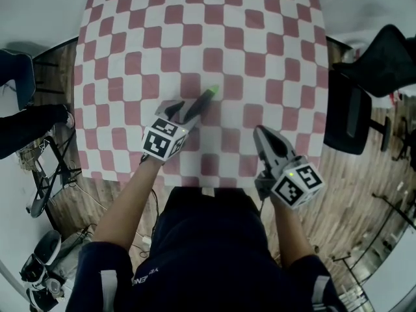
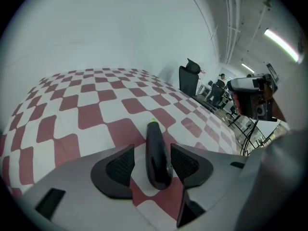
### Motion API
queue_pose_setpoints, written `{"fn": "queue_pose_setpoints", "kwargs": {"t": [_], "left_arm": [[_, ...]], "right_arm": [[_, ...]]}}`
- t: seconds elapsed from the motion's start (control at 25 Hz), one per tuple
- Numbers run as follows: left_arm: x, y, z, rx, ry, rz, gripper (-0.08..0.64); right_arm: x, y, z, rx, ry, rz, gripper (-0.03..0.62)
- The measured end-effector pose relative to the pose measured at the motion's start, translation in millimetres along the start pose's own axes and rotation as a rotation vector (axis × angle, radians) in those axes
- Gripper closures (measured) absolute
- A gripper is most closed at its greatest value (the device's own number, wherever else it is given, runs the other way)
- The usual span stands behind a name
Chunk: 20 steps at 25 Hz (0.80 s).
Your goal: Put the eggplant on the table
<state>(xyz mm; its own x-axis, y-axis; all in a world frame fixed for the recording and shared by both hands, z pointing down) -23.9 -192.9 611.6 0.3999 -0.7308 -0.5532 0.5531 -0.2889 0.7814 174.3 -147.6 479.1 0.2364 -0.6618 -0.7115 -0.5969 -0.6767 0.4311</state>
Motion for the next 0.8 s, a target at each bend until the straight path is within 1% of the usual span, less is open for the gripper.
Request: {"fn": "queue_pose_setpoints", "kwargs": {"t": [0.24, 0.44, 0.64, 0.8], "left_arm": [[24, -41, -8, -0.003, -0.012, -0.107, 0.318], [45, -84, -24, -0.02, -0.004, -0.212, 0.324], [59, -126, -39, -0.056, -0.012, -0.315, 0.405], [67, -157, -47, -0.07, -0.019, -0.385, 0.447]], "right_arm": [[15, 0, 20, 0.021, -0.032, -0.033, 0.577], [31, -5, 38, 0.032, -0.071, -0.067, 0.577], [42, -11, 56, 0.039, -0.107, -0.091, 0.577], [49, -15, 72, 0.046, -0.138, -0.114, 0.577]]}}
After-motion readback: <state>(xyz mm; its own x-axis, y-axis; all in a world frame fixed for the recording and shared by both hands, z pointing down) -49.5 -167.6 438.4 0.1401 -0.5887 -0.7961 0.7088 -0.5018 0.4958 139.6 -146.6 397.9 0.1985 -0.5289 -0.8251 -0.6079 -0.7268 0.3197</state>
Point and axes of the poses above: the fingertips, and each gripper's own axes: y forward along the fingers, z to its left, x out of its top, the point moved 3 cm from there along -y, backward along the fingers, and after that the axes turned 2 degrees about -y, right-handed, at the moved point
